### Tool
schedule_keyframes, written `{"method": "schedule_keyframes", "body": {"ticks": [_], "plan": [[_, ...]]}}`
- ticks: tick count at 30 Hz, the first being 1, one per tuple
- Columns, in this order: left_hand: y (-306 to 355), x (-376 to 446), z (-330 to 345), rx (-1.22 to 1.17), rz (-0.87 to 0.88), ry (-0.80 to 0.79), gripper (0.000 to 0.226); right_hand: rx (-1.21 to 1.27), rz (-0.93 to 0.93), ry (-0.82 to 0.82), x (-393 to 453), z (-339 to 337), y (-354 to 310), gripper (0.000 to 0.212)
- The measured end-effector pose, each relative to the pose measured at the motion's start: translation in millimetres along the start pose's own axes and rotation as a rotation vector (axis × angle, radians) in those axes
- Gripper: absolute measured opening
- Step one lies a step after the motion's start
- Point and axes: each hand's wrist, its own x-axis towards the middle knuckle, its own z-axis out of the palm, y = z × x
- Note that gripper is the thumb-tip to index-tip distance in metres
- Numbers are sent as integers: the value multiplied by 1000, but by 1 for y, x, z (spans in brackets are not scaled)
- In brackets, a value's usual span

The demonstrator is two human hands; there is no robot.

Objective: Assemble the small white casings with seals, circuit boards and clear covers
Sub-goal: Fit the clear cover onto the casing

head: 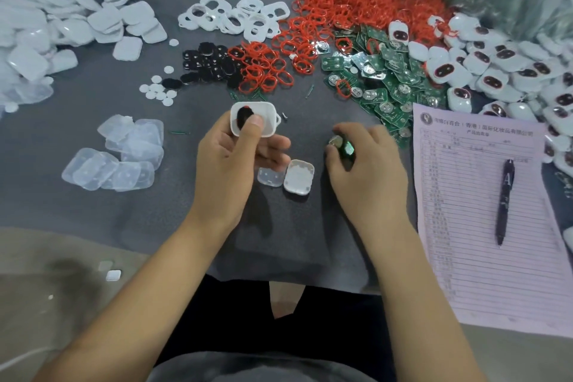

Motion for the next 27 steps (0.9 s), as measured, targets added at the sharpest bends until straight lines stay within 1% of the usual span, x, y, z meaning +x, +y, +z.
{"method": "schedule_keyframes", "body": {"ticks": [2, 3, 5, 6, 8, 10, 11, 13, 16, 18, 20, 22, 24, 27], "plan": [[-1, 3, -1, -32, 14, 70, 17, -95, -60, 98, -4, 6, -1, 31], [-2, 3, -1, -34, 21, 91, 17, -98, -113, 138, -5, 7, -2, 33], [-3, 4, 0, -32, 29, 110, 17, -9, -265, 174, -6, 8, -6, 32], [-4, 4, 0, -32, 28, 115, 16, 43, -331, 154, -4, 8, -11, 29], [-4, 4, 0, -41, 13, 117, 16, 49, -399, 36, -2, 11, -21, 28], [-3, 5, 0, -62, 1, 110, 16, -2, -392, -115, 0, 13, -28, 27], [-3, 6, 0, -72, -4, 108, 18, -2, -377, -160, 1, 14, -30, 24], [-3, 6, -2, -85, -7, 109, 21, 40, -359, -193, 5, 14, -32, 16], [-3, 6, -2, -107, -10, 111, 23, 93, -369, -227, 10, 16, -33, 10], [-3, 7, -1, -137, -16, 120, 23, 149, -376, -190, 11, 17, -28, 6], [-2, 8, -1, -179, -28, 122, 28, 335, -282, -115, 12, 15, -22, 3], [-2, 8, -1, -192, -57, 101, 39, 647, -131, -45, 10, 12, -17, 13], [-3, 7, 0, -165, -80, 47, 48, 892, -36, 30, 8, 10, -15, 18], [-4, 5, 2, -118, -92, -49, 55, 1099, 33, 37, 7, 8, -15, 12]]}}
